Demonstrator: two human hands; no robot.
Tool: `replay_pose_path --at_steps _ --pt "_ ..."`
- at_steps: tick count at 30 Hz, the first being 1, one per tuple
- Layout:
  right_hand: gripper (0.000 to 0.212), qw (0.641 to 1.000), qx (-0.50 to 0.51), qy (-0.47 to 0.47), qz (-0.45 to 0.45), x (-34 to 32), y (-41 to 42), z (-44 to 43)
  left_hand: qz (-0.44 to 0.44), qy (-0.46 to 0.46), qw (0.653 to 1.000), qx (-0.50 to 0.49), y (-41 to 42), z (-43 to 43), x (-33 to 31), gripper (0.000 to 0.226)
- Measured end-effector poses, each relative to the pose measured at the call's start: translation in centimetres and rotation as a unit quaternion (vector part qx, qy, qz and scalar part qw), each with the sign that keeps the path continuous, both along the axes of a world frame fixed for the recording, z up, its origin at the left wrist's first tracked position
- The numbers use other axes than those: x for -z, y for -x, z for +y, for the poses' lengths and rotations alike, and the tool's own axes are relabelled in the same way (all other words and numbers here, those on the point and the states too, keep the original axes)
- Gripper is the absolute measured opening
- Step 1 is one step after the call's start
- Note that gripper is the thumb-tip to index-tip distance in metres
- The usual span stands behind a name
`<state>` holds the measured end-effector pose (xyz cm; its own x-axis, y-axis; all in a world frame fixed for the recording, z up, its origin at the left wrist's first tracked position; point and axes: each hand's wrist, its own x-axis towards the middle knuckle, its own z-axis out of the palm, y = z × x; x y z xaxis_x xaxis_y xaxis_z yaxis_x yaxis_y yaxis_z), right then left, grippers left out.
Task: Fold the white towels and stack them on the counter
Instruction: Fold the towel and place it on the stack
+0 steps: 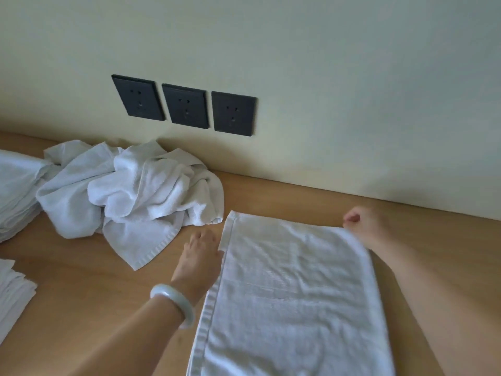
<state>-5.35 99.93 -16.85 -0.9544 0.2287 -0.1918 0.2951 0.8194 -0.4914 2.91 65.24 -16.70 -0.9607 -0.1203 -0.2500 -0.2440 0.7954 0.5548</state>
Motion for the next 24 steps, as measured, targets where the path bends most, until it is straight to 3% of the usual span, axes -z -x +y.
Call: replay_pose_path --at_steps 3,10,14,18,24 --pt "0.030 0.999 -0.012 0.030 -0.040 0.5 -0.8 3.5 -0.015 -0.022 0.999 -0.034 4.4 2.2 0.3 0.033" --pt "0.022 0.994 0.003 0.095 -0.058 1.2 -1.4 4.7 -0.123 -0.088 0.980 -0.130 8.2 4.0 1.9 0.028" --pt "0.013 0.990 0.008 0.132 -0.055 1.1 -1.0 4.9 -0.079 -0.098 0.982 -0.142 8.5 4.8 2.3 0.010" --pt "0.009 0.986 0.001 0.153 -0.068 0.3 -0.6 5.5 -0.031 -0.105 0.983 -0.151 9.2 4.2 2.2 0.013" --pt "0.017 0.996 0.006 0.077 -0.040 2.4 -0.4 6.7 0.000 -0.059 0.987 -0.152 9.4 4.3 2.6 0.021"
